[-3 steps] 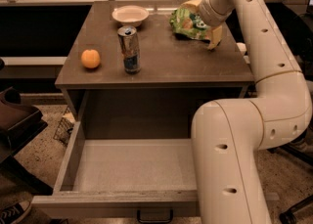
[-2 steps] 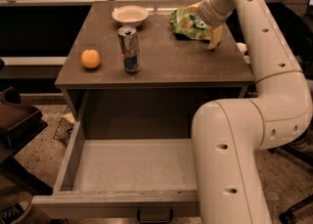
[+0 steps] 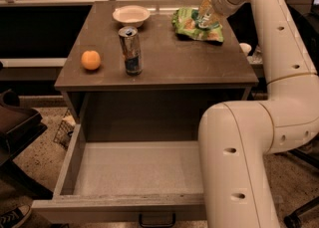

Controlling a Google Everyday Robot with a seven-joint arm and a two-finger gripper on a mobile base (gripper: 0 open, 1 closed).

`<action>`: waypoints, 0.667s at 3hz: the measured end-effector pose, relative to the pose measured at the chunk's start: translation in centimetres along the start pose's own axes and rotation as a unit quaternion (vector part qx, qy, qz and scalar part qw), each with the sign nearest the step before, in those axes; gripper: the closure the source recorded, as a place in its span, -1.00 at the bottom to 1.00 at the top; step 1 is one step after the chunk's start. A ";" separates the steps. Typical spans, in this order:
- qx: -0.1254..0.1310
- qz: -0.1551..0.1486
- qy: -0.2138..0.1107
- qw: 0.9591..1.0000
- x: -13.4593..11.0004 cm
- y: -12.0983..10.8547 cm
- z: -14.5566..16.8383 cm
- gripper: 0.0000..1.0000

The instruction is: Place green rice chip bag into top drawer

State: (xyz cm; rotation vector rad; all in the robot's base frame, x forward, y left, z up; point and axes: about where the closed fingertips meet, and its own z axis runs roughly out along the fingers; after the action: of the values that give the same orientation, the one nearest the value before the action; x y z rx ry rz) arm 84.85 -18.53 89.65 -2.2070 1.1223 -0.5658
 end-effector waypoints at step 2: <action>0.055 0.022 0.046 0.997 2.1 -3.2 -2.5 0.55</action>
Offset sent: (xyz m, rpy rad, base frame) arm 0.0106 -0.0109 0.0354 0.0257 -0.0974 -0.0684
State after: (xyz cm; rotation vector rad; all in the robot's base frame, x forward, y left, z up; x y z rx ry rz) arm 86.31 -19.53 93.84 -2.0749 1.1550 -0.6999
